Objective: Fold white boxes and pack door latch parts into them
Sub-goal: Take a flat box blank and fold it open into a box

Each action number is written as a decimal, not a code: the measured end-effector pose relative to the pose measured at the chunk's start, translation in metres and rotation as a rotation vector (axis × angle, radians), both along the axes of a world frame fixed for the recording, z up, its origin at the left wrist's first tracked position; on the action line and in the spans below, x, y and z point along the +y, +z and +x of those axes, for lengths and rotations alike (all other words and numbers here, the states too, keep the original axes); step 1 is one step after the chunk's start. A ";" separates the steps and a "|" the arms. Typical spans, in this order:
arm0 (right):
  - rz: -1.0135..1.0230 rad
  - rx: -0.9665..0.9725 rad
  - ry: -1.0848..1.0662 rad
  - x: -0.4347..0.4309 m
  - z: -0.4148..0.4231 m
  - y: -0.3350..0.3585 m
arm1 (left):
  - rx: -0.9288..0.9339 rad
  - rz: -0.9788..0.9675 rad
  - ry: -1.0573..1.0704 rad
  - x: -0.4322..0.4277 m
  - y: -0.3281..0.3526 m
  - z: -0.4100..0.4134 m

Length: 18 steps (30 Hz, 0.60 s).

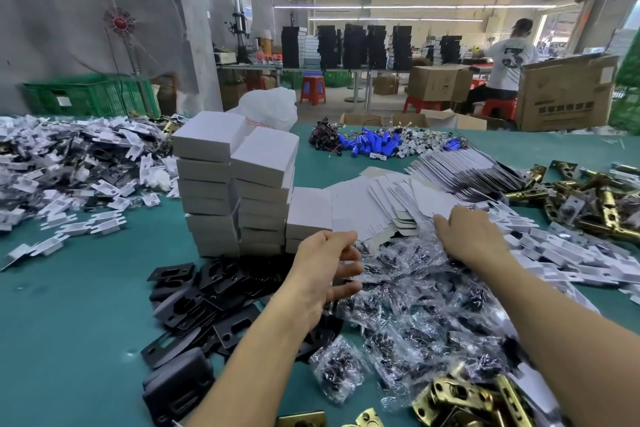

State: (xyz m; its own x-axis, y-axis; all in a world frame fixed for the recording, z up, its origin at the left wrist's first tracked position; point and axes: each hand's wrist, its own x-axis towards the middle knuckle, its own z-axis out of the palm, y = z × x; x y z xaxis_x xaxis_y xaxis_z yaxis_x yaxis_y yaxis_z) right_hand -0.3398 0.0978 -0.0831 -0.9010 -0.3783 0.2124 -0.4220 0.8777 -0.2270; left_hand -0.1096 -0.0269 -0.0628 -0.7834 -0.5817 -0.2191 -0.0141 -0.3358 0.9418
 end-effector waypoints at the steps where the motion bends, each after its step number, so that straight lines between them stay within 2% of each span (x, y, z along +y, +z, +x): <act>1: -0.033 -0.015 0.010 -0.001 -0.002 -0.001 | -0.002 -0.001 -0.008 0.000 0.000 0.000; 7: -0.037 -0.108 -0.014 0.002 -0.008 -0.003 | -0.002 0.009 -0.025 0.001 0.000 0.001; 14: 0.132 -0.015 0.040 -0.001 0.000 0.000 | -0.006 0.017 -0.028 0.001 0.000 0.000; 18: -0.021 -0.088 0.094 0.002 0.000 0.002 | -0.003 0.030 -0.025 0.001 -0.001 0.001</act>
